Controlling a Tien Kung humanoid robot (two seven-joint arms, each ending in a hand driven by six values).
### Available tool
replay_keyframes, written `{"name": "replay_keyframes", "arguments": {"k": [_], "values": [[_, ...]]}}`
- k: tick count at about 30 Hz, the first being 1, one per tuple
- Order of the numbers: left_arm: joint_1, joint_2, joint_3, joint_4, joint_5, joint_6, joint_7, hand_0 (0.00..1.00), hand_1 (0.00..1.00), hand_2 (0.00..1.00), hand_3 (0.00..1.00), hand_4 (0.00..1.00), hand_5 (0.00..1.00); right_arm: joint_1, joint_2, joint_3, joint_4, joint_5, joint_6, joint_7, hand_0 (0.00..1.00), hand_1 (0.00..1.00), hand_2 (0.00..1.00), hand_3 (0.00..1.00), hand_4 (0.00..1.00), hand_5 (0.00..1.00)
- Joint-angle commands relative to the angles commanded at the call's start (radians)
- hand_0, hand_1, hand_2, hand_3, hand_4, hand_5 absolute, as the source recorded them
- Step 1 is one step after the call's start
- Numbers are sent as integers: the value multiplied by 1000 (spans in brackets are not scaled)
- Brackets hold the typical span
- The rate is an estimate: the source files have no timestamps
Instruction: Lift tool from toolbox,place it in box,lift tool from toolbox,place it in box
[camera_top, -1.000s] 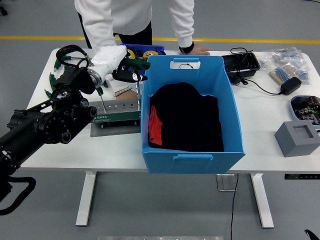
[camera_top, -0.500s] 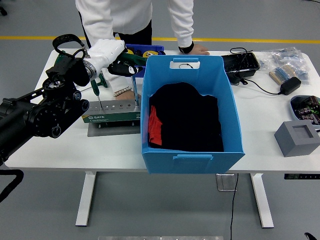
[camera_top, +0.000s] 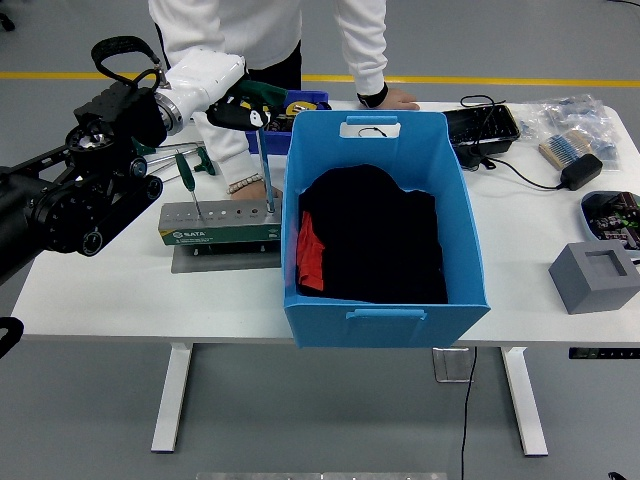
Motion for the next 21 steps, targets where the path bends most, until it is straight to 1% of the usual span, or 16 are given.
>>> {"name": "replay_keyframes", "arguments": {"k": [10, 18, 21], "values": [[-22, 21, -6, -67, 21, -13, 14, 99, 2, 20, 47, 690, 559, -3, 0, 1, 0, -2, 0, -1, 651, 634, 691, 549, 780, 672], [-63, 54, -30, -122, 35, -24, 26, 102, 2, 20, 47, 680, 552, 1, -1, -6, -2, 9, 1, 1, 651, 634, 691, 549, 780, 672], [-72, 64, -49, -158, 36, -25, 30, 102, 2, 21, 48, 676, 549, 3, -2, -8, -2, 12, 1, 2, 652, 633, 691, 550, 781, 672]]}}
